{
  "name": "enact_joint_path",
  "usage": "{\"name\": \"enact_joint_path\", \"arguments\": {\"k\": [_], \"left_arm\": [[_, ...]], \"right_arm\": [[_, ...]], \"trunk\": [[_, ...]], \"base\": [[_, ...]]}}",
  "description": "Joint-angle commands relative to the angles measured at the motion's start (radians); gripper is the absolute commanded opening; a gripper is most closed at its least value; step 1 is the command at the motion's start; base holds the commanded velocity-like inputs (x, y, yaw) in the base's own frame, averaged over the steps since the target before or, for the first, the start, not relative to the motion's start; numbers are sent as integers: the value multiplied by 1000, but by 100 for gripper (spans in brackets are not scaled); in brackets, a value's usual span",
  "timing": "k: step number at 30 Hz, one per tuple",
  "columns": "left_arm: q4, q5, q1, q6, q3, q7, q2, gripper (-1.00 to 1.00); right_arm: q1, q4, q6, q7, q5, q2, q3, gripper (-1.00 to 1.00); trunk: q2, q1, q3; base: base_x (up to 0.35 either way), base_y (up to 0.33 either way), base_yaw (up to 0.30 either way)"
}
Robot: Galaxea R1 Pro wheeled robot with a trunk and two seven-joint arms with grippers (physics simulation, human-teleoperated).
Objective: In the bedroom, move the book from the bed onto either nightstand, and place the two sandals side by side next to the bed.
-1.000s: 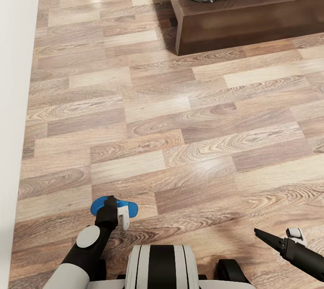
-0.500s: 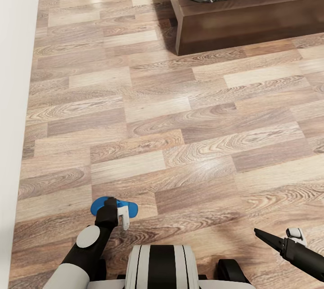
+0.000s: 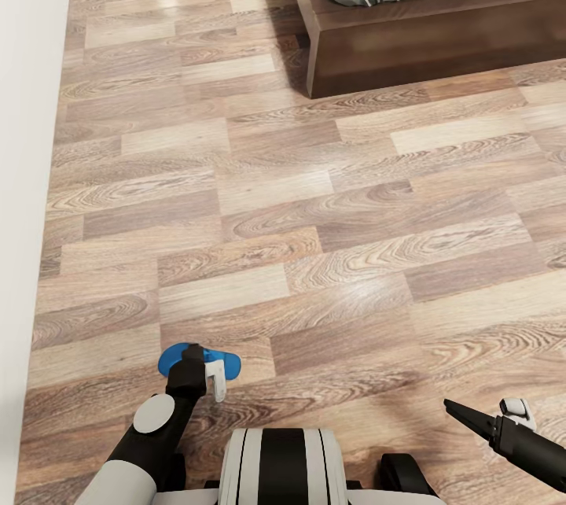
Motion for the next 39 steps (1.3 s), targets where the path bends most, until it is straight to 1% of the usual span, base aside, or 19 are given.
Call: {"name": "enact_joint_path", "arguments": {"k": [1,2,9,19,36,38,39], "left_arm": [[-1,-5,0,5,-2,-6,0,-100],[-1,-5,0,5,-2,-6,0,-100],[-1,-5,0,5,-3,-6,0,-100],[-1,-5,0,6,-3,-6,0,-100],[-3,-5,0,5,-2,-9,0,-100],[-5,-4,0,5,-2,-25,0,-100],[-7,-3,0,5,-1,-44,-1,-100]], "right_arm": [[0,0,6,0,-5,0,0,100],[0,0,6,0,-5,0,0,100],[-1,0,6,0,-5,0,0,100],[-1,0,6,0,-5,0,0,100],[-1,0,6,0,-5,0,0,100],[-1,0,6,0,-5,0,0,100],[-1,0,6,0,-5,0,0,100]], "trunk": [[0,0,0],[0,0,0],[1,-3,27],[1,-3,27],[5,-11,92],[6,-12,100],[6,-12,104]], "base": [[0,0,0],[0,0,0],[0,0,0],[0,0,0],[0,0,0],[0,0,0],[0,0,0]]}}
